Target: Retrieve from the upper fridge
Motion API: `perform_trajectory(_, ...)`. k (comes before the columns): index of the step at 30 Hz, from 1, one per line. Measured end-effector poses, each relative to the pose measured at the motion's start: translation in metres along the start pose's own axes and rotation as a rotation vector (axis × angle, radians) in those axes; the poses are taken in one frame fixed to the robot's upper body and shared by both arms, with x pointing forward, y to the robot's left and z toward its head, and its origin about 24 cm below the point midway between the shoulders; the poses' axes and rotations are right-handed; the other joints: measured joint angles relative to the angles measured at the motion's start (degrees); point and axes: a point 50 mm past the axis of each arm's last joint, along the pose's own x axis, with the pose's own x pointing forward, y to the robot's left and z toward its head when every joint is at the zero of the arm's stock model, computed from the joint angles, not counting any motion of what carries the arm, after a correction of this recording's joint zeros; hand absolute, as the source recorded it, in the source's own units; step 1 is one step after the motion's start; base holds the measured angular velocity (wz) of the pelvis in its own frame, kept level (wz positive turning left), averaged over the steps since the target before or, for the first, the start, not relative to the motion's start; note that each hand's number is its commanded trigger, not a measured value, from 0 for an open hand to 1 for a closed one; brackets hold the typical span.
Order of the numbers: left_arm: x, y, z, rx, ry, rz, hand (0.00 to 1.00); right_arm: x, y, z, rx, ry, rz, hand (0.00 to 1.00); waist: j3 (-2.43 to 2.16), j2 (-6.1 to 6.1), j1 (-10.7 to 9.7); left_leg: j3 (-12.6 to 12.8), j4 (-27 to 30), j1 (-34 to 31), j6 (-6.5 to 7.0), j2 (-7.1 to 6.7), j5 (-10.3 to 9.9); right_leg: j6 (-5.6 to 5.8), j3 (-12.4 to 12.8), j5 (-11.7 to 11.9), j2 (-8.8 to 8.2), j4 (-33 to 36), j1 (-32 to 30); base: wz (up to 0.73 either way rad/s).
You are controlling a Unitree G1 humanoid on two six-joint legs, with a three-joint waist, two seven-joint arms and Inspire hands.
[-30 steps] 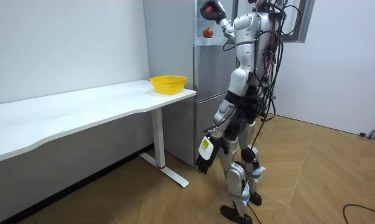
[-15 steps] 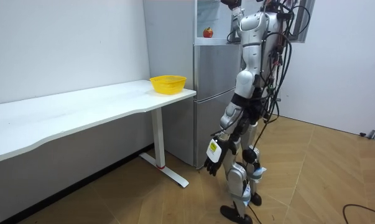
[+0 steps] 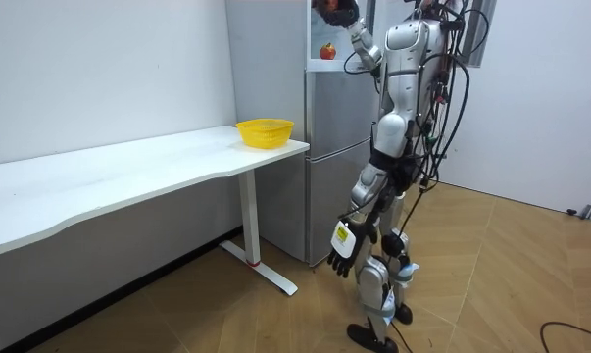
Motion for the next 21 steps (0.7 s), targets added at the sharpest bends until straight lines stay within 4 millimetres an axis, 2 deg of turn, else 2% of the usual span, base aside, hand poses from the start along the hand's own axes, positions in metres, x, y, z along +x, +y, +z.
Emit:
perform_trajectory(2,0.001,0.001,0.003,0.009,0.002,-0.002,0.0,-0.001,0.012,-0.007,-0.006,0.045,0.069,1.0,0.15,-0.14,0.95,-0.01,-0.06,-0.07,0.0,0.0,0.0,0.1,-0.04,-0.06,-0.01,-0.05,-0.01,0.03)
perform_trajectory(4,0.001,0.003,0.005,0.012,0.001,-0.003,0.0,-0.005,0.027,-0.019,-0.028,0.115,0.161,1.0,-0.01,-0.65,1.48,-0.5,-0.16,-0.31,0.0,-0.12,0.0,0.29,-0.49,-0.18,0.08,-0.04,-0.02,0.11)
perform_trajectory(6,0.001,0.004,0.005,0.014,0.001,0.0,0.0,-0.008,0.034,-0.03,-0.053,0.17,0.201,1.0,-0.15,-1.14,1.78,-1.41,-0.13,-0.61,0.0,-0.29,0.01,0.32,-0.87,-0.2,0.08,-0.03,-0.02,0.2)
perform_trajectory(7,0.001,0.005,0.005,0.017,0.002,0.004,0.0,-0.011,0.037,-0.037,-0.061,0.208,0.22,1.0,-0.2,-1.47,2.55,-1.54,-0.03,-0.71,0.0,-0.29,0.02,0.33,-1.43,-0.2,0.06,-0.02,-0.01,0.13)
perform_trajectory(10,0.001,0.008,0.008,0.019,0.001,0.015,0.0,-0.019,0.042,-0.056,-0.068,0.294,0.258,1.0,-0.1,-2.3,3.71,-2.07,0.15,-0.88,-0.01,-0.31,0.02,0.33,-1.75,-0.2,-0.07,-0.04,0.03,0.11)
perform_trajectory(11,0.001,0.01,0.009,0.024,0.002,0.02,0.0,-0.023,0.046,-0.065,-0.068,0.339,0.276,1.0,0.12,-2.75,4.25,-2.36,0.36,-0.92,-0.01,-0.31,0.02,0.33,-2.09,-0.2,-0.14,-0.03,0.18,0.17)
perform_trajectory(13,0.001,0.012,0.009,0.025,0.003,0.024,0.0,-0.031,0.05,-0.078,-0.061,0.41,0.307,1.0,0.25,-3.31,4.62,-2.96,0.63,-1.48,-0.01,-0.37,0.02,0.33,-2.72,-0.2,-0.02,-0.11,0.17,0.23)
perform_trajectory(14,0.001,0.014,0.01,0.022,0.002,0.026,0.0,-0.036,0.053,-0.085,-0.06,0.45,0.326,1.0,0.17,-3.92,4.72,-3.35,0.89,-2.14,-0.01,-0.47,0.02,0.34,-3.29,-0.2,-0.04,-0.07,-0.05,0.22)
perform_trajectory(16,0.001,0.016,0.011,0.011,0.002,0.028,0.0,-0.045,0.056,-0.099,-0.05,0.516,0.356,1.0,0.3,-4.48,6.05,-3.43,1.07,-2.62,-0.01,-0.49,0.02,0.33,-3.22,-0.2,-0.03,-0.04,-0.46,0.07)
perform_trajectory(18,0.001,0.021,0.014,0.01,-0.004,0.038,0.0,-0.06,0.059,-0.119,-0.065,0.625,0.401,1.0,0.31,-5.56,7.53,-4.2,1.83,-3.97,-0.02,-0.61,0.03,0.33,-3.57,-0.2,-0.01,-0.07,-1.33,0.09)
perform_trajectory(21,0.001,0.028,0.017,0.014,-0.01,0.05,0.0,-0.074,0.062,-0.135,-0.082,0.722,0.443,1.0,0.46,-6.78,8.32,-5.37,2.22,-5.99,0.04,-0.98,0.31,0.33,-4.76,-0.2,-0.5,0.0,-2.77,0.21)
